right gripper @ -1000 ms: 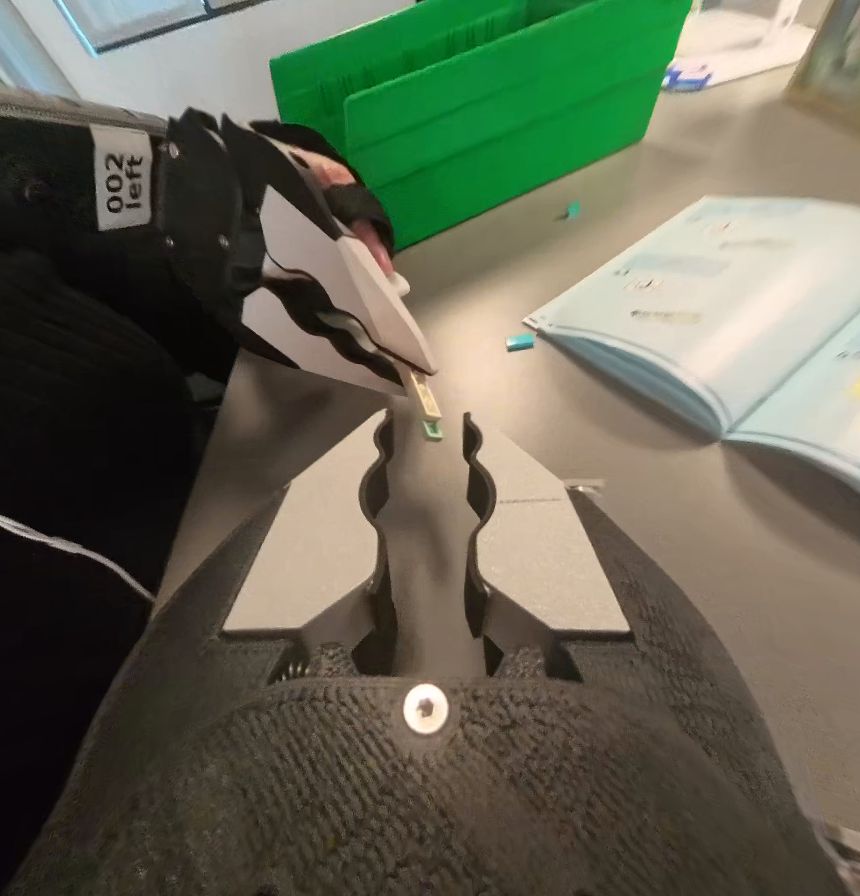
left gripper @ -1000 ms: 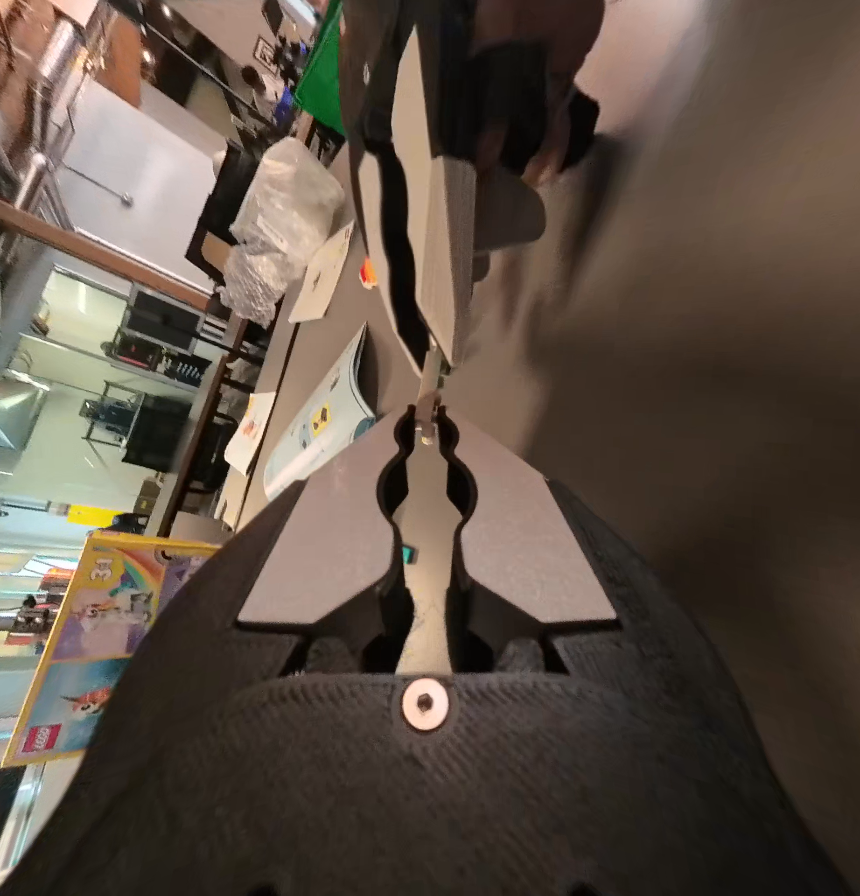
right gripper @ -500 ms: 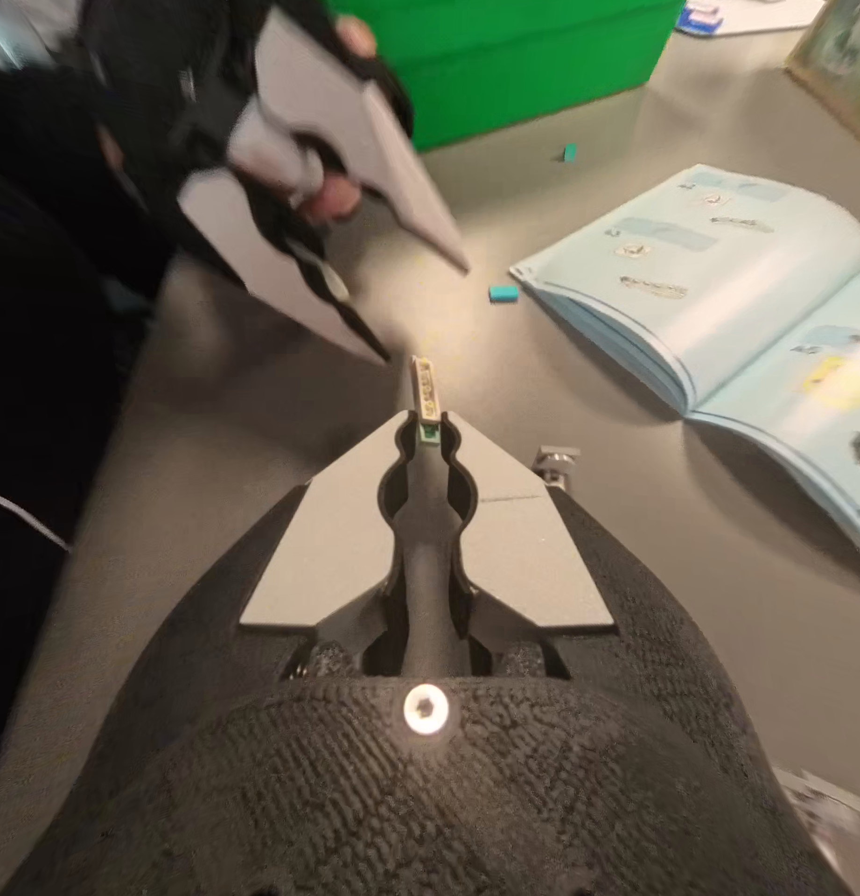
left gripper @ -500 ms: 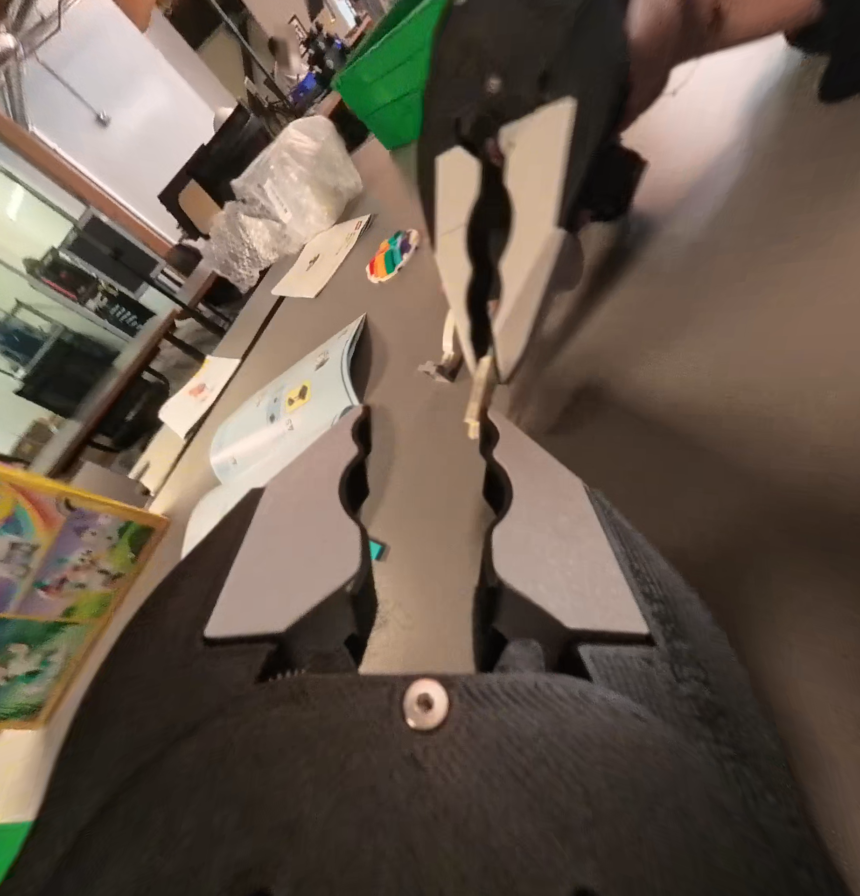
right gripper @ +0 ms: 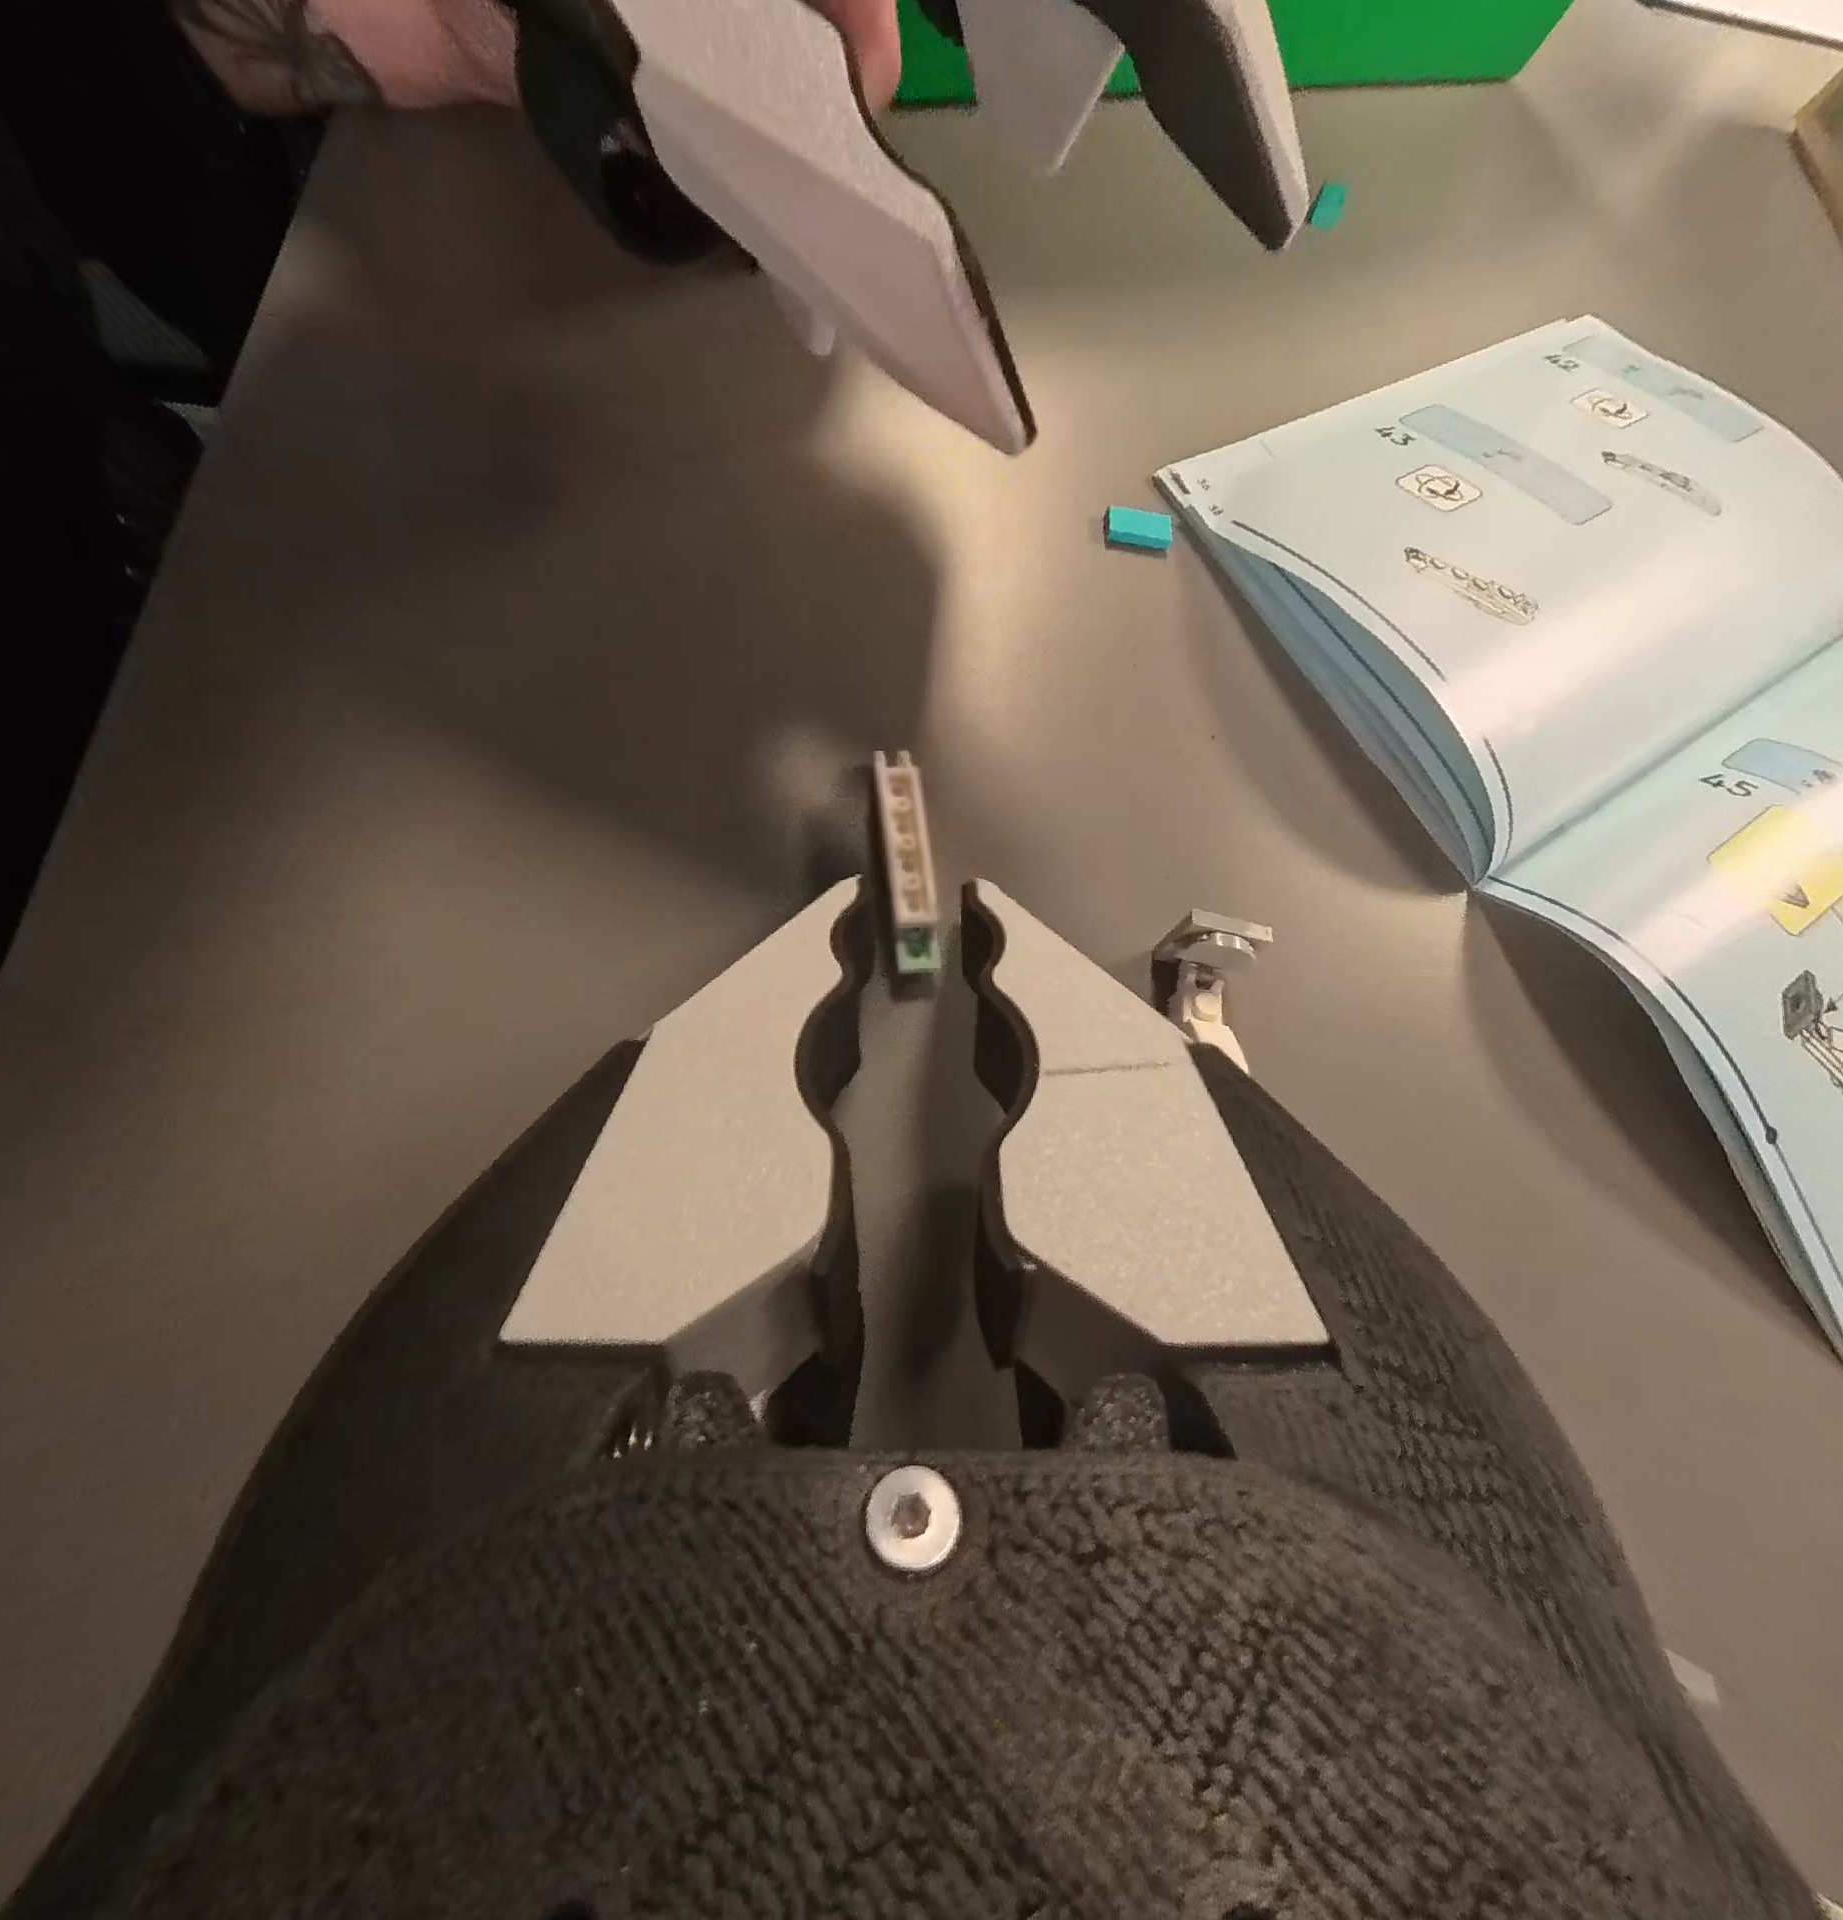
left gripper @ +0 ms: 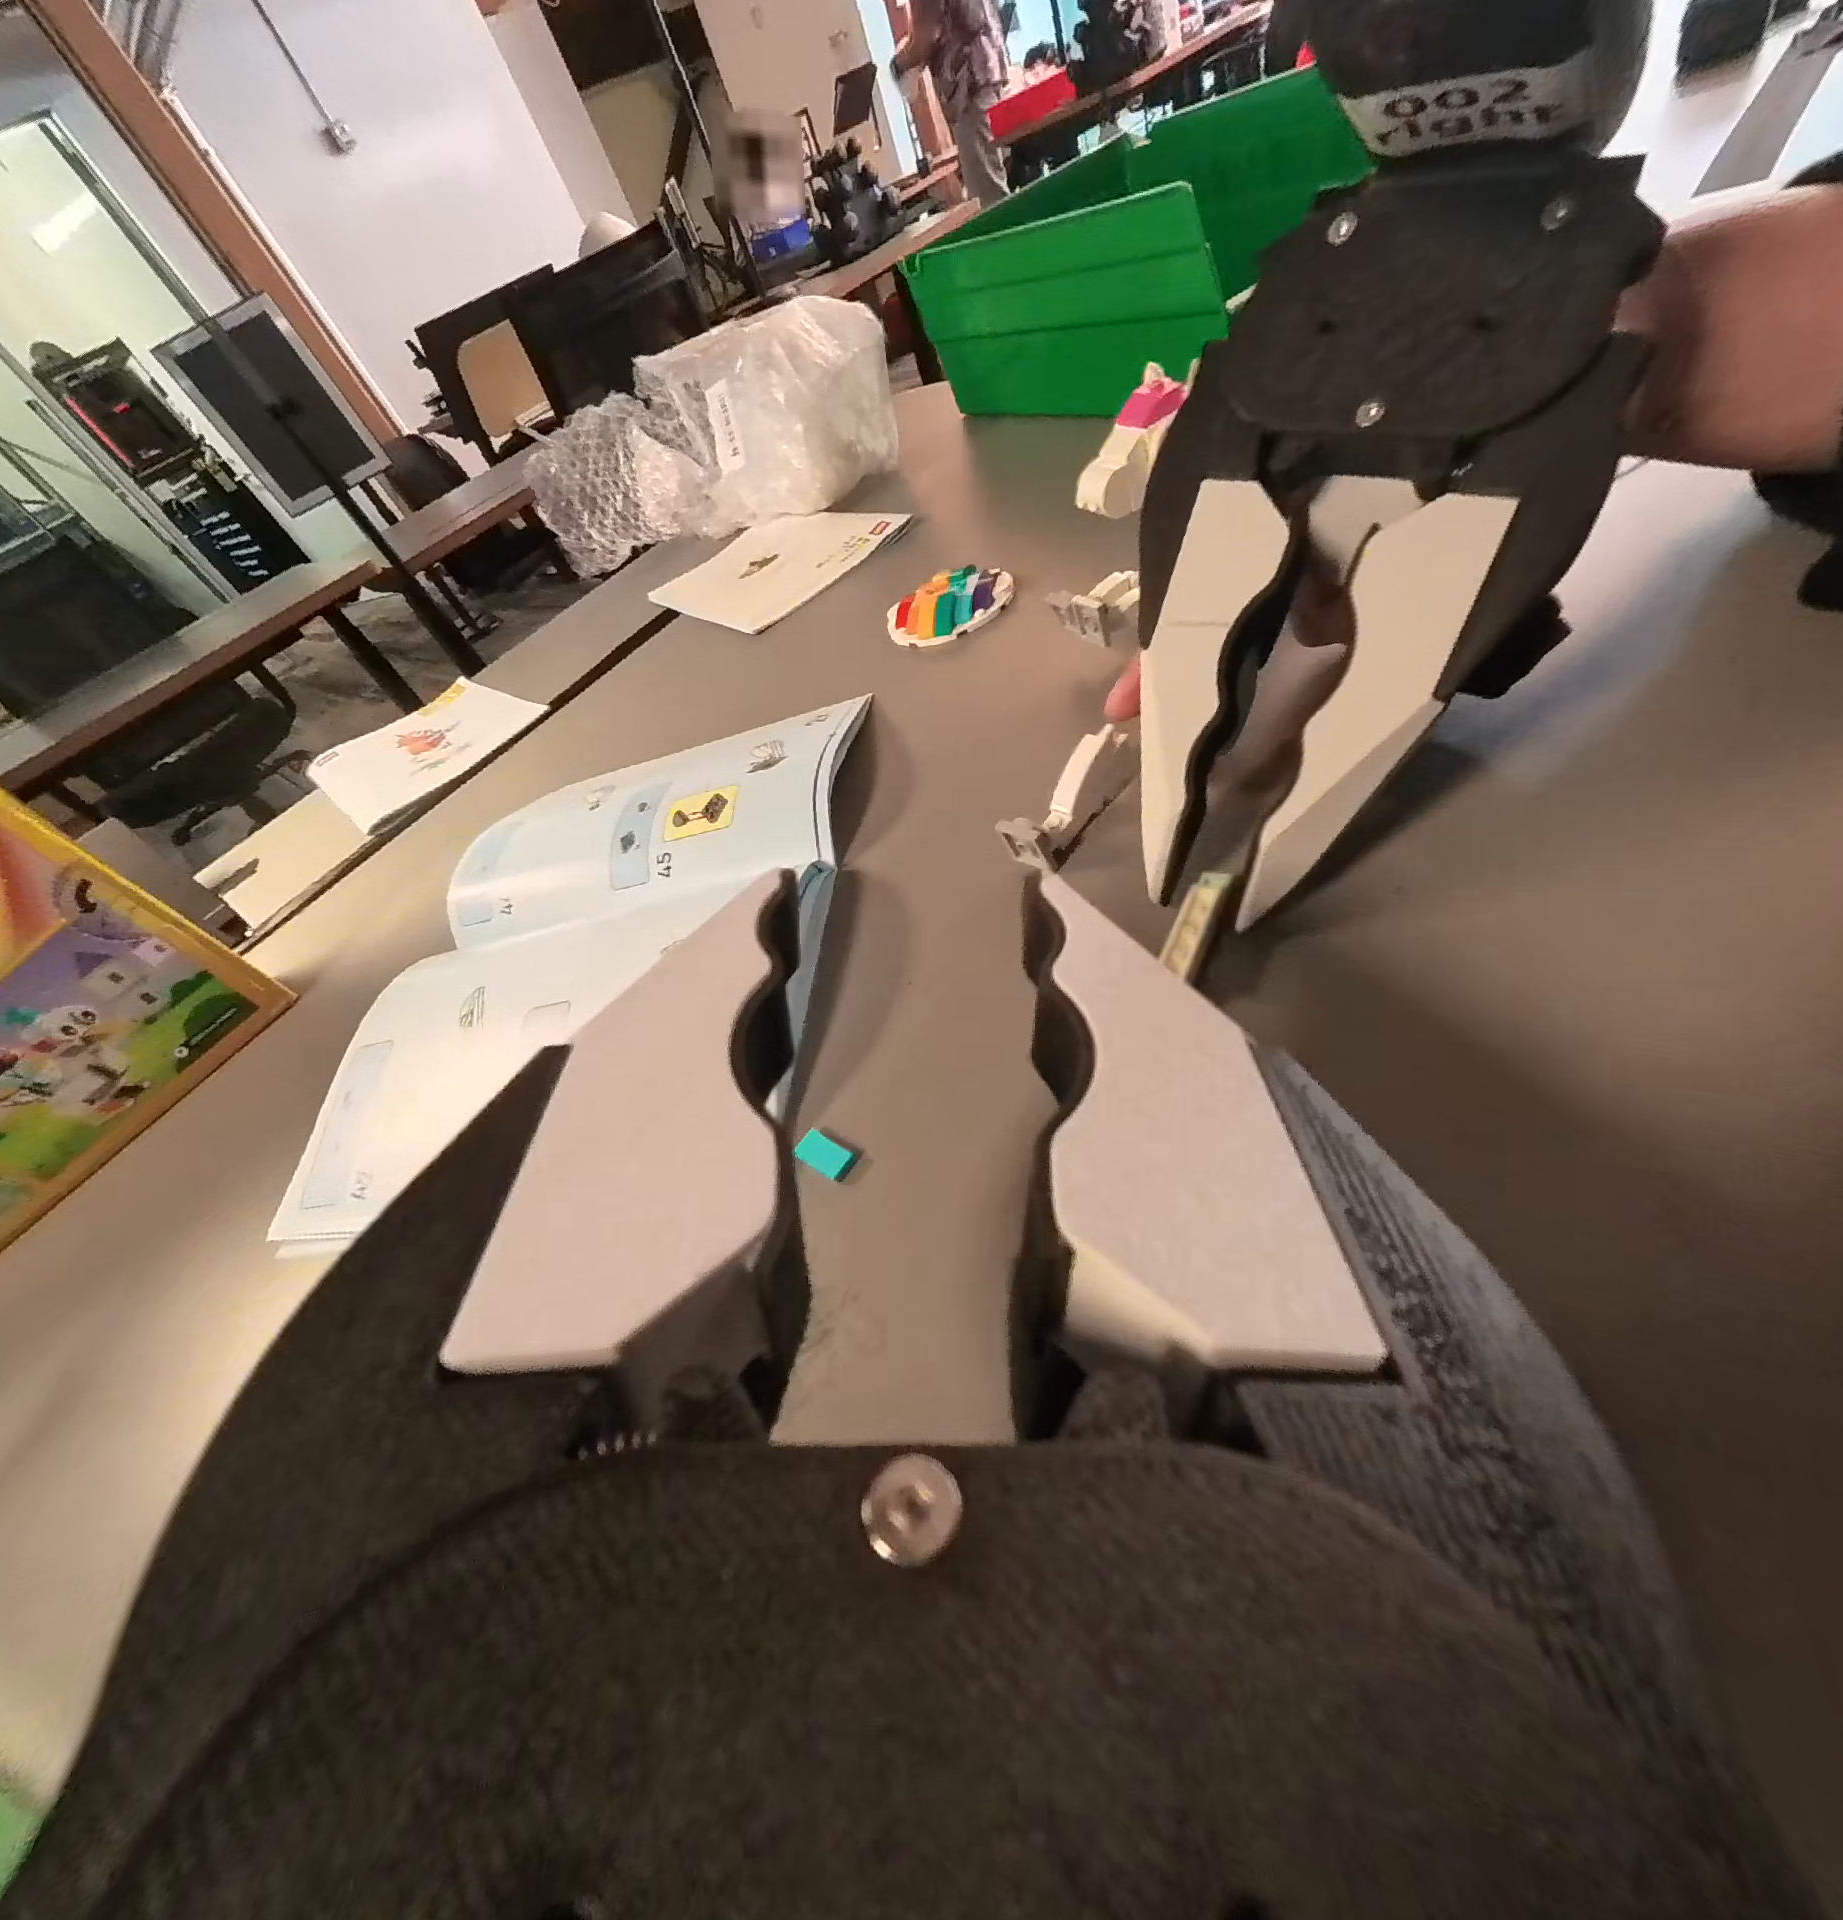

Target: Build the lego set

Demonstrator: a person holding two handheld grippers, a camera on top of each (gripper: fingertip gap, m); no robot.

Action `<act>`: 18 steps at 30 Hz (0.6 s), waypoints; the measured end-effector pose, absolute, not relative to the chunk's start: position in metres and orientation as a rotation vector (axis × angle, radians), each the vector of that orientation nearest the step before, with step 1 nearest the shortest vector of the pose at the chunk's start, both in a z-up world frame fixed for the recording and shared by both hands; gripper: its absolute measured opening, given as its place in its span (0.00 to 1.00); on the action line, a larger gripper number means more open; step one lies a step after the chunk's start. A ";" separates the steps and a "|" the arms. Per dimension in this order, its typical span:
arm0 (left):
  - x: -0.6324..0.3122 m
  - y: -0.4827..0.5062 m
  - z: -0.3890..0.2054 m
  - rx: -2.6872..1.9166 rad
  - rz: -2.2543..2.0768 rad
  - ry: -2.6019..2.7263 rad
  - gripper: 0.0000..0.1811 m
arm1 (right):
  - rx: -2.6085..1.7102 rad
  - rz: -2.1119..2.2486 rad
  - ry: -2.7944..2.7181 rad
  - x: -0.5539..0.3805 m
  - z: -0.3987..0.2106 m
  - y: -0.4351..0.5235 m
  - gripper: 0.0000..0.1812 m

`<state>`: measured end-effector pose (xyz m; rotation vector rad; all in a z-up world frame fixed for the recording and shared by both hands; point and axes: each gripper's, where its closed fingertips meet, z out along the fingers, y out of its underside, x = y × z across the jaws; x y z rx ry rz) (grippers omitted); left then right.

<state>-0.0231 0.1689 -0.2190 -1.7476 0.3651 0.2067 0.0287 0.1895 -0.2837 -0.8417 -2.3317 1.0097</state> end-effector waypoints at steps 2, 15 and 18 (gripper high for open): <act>-0.022 0.168 -0.218 -1.740 0.179 0.359 0.24 | -0.850 1.012 -2.332 0.028 -0.284 0.190 0.09; -0.026 0.170 -0.218 -1.751 0.153 0.331 0.24 | -0.690 1.129 -2.088 0.018 -0.248 0.188 0.16; -0.027 0.171 -0.219 -1.754 0.146 0.325 0.25 | -0.682 1.183 -1.762 0.002 -0.210 0.198 0.18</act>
